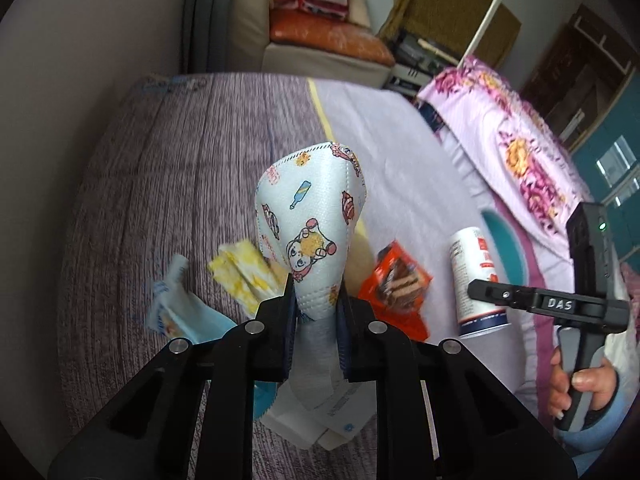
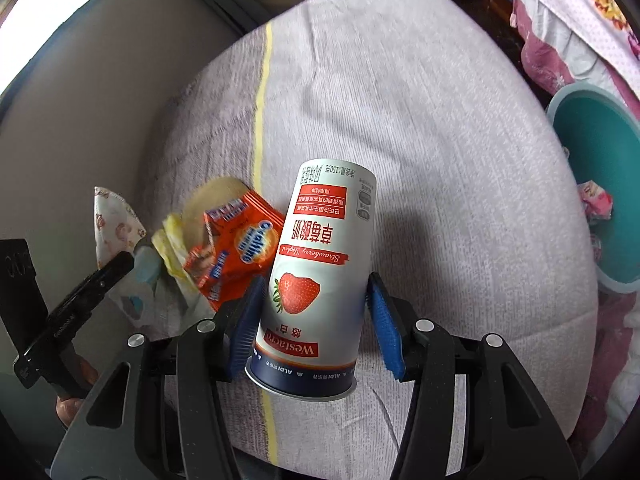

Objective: Collect trash
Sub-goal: 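Lift the mask and drink cup and carry them over the teal bucket, then open both tools over the teal bucket to drop mask and cup, then move both open tools back over the wrappers beside the bun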

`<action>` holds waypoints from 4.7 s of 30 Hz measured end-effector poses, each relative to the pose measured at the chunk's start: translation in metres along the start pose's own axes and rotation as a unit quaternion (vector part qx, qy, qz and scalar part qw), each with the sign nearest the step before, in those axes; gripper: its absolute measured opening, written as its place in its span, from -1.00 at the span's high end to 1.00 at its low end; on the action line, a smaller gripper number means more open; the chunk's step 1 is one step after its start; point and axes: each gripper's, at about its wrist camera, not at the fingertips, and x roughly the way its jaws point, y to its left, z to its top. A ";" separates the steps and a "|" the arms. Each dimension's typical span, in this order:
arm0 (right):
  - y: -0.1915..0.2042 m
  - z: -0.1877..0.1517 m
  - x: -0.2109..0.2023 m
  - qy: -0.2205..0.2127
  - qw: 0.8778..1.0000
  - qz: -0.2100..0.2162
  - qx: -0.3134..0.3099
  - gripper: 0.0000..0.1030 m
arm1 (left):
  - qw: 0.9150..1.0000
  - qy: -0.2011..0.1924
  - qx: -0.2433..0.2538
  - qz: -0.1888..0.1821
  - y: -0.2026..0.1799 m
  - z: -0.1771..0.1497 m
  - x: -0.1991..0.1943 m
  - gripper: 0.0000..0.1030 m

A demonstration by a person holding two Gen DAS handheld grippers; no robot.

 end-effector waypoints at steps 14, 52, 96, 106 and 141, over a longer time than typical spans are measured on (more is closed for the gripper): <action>-0.024 -0.001 -0.020 -0.018 0.999 0.018 0.028 0.04 | 0.994 0.063 -0.014 -0.093 -0.020 0.000 0.032 0.65; -0.190 0.003 -0.158 -0.181 0.969 -0.030 0.166 0.03 | 0.972 0.091 0.159 -0.144 -0.265 0.021 0.108 0.65; -0.244 0.017 -0.146 -0.157 0.965 -0.066 0.197 0.00 | 0.974 0.133 0.177 -0.043 -0.295 0.010 0.173 -0.77; -0.223 0.019 -0.139 -0.148 0.967 -0.086 0.187 -0.44 | 0.981 0.127 0.143 -0.041 -0.261 0.010 0.161 -0.77; -0.055 0.005 -0.076 -0.053 0.995 -0.061 0.059 -0.59 | 0.998 0.055 0.012 -0.006 -0.090 -0.010 0.046 -0.77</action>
